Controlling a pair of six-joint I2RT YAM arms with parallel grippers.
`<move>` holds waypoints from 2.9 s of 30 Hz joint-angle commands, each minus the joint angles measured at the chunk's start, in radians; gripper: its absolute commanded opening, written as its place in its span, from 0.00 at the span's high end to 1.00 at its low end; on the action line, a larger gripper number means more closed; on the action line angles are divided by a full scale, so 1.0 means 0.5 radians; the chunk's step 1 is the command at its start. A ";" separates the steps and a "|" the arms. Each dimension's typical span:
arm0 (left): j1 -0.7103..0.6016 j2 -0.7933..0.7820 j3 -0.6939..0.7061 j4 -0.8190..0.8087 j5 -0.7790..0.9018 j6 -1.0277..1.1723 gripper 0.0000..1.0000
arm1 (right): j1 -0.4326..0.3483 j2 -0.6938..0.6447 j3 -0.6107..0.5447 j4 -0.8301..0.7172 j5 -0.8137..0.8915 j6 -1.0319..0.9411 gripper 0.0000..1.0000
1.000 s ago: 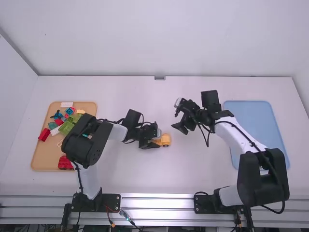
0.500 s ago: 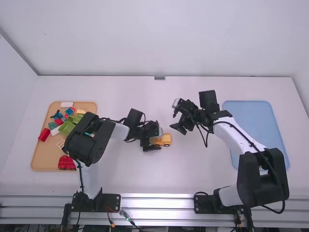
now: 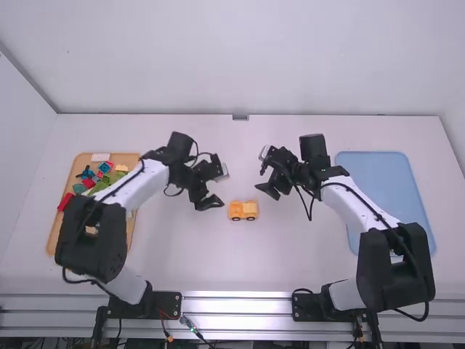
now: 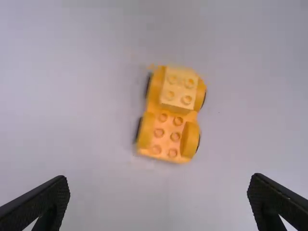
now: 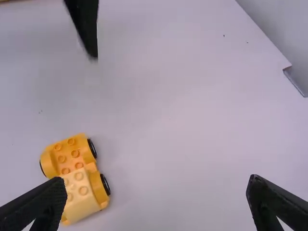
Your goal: Assemble lego blocks to make yellow taxi
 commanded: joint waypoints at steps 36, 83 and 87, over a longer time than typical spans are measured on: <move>1.050 1.501 2.509 -1.505 -1.102 -2.514 0.01 | 0.062 -0.024 0.006 0.220 0.192 0.382 0.01; 1.077 1.523 2.083 -1.274 -1.455 -3.298 0.51 | 0.133 -0.024 0.006 0.308 0.317 0.434 0.01; 1.067 1.522 2.064 -1.247 -1.460 -3.368 0.59 | 0.133 -0.024 0.006 0.301 0.317 0.435 0.01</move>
